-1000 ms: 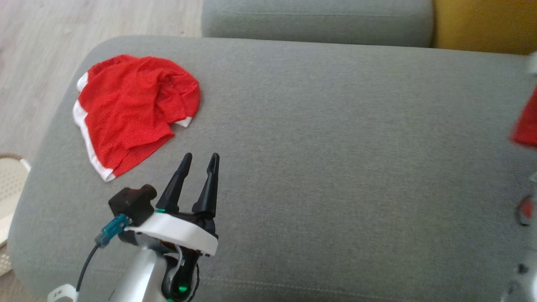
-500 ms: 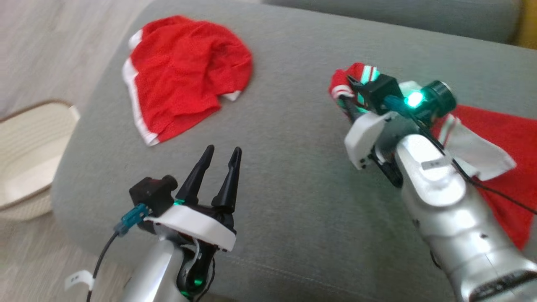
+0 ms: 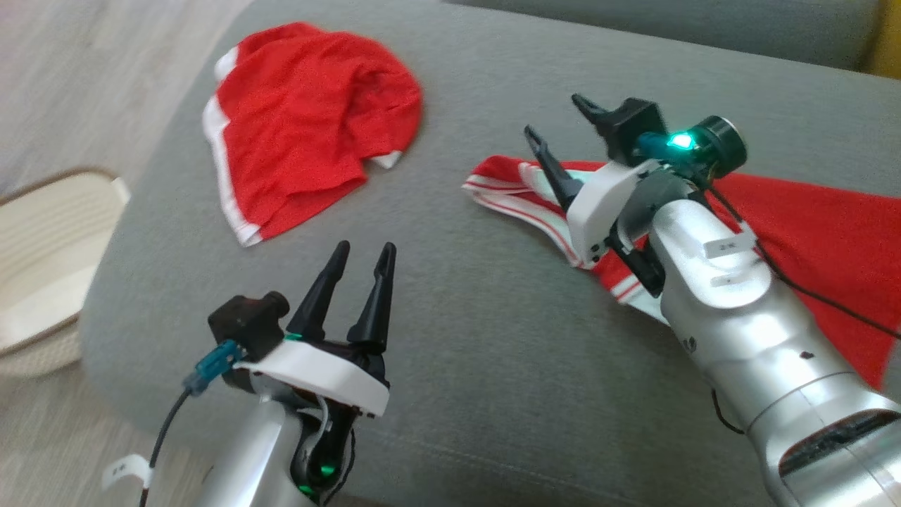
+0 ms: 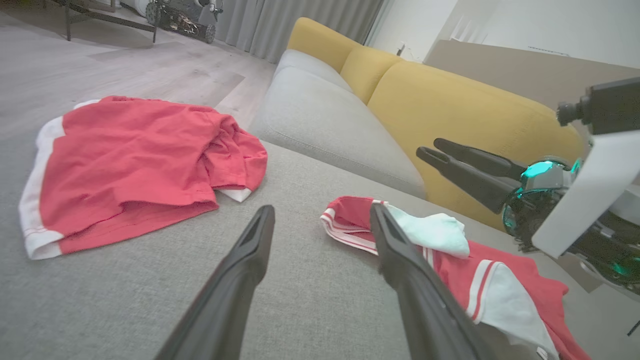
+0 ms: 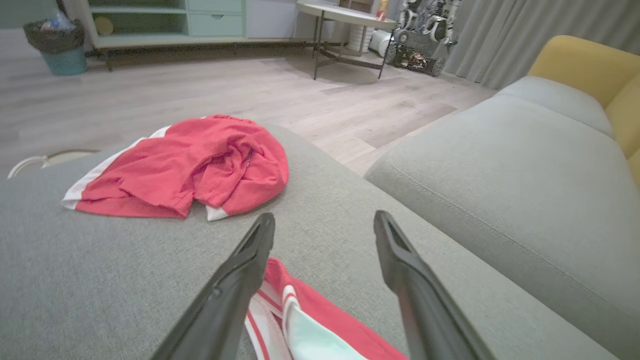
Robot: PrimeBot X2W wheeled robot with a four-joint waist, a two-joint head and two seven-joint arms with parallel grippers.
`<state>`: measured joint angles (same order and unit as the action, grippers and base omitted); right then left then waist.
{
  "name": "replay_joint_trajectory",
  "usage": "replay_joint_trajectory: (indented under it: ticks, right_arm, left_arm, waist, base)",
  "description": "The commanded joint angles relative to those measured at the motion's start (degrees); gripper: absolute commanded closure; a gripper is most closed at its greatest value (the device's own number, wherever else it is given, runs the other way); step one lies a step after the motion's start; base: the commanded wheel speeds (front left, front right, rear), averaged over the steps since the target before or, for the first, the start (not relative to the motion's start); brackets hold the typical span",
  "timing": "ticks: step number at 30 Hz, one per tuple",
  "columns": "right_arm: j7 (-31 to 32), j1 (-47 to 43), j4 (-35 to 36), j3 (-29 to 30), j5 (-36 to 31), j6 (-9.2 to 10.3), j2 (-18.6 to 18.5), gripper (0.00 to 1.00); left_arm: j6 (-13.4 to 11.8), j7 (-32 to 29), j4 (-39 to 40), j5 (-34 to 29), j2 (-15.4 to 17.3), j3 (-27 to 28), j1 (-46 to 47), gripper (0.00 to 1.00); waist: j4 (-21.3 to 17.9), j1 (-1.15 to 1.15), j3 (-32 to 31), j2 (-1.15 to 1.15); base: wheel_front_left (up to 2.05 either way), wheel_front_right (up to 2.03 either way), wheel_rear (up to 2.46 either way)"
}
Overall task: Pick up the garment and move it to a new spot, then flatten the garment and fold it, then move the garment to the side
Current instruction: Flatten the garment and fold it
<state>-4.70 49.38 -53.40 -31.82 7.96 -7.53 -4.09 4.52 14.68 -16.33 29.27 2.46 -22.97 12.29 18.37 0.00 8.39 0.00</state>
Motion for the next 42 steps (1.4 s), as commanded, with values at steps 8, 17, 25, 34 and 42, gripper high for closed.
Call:
replay_joint_trajectory:
  ticks: [8, 17, 25, 34, 42]
  right_arm:
    - [-8.2, -2.3, 1.6, 10.5, 0.3, 0.04, -0.9, 0.0]
    - [-10.2, -17.1, 12.7, 22.0, -1.4, 0.04, -3.9, 0.0]
    - [-10.3, -33.8, 26.8, 31.7, -3.9, 0.04, -0.7, 0.0]
    - [-8.1, -39.5, 29.6, 34.9, -5.4, 0.04, 1.1, 0.0]
    - [-4.3, -40.8, 26.0, 36.0, -6.9, 0.04, 1.2, 0.0]
  left_arm:
    - [0.0, 0.3, 3.3, 0.0, 0.4, 4.1, 1.1, 0.0]
    - [-0.1, 0.3, 3.5, 0.3, 0.4, 4.1, 0.2, 0.0]
    - [0.1, 0.3, 3.3, 0.1, 0.4, 4.7, -0.7, 0.0]
    - [0.6, 0.3, 2.6, -0.6, 0.4, 5.2, -0.7, 0.0]
    - [1.1, 0.3, 1.9, -0.8, 0.4, 4.6, -0.7, 0.0]
  waist:
    - [-9.3, 0.0, -4.2, 0.0]
    - [-14.3, 0.0, -5.1, 0.0]
    - [-17.2, 0.0, -4.5, 0.0]
    - [-18.1, 0.0, -3.4, 0.0]
    - [-17.8, 0.0, -2.6, 0.0]
  base:
    - [0.0, 0.0, 0.0]
    - [0.0, 0.0, 0.0]
    - [0.0, 0.0, 0.0]
    - [0.0, 0.0, 0.0]
    - [0.0, 0.0, 0.0]
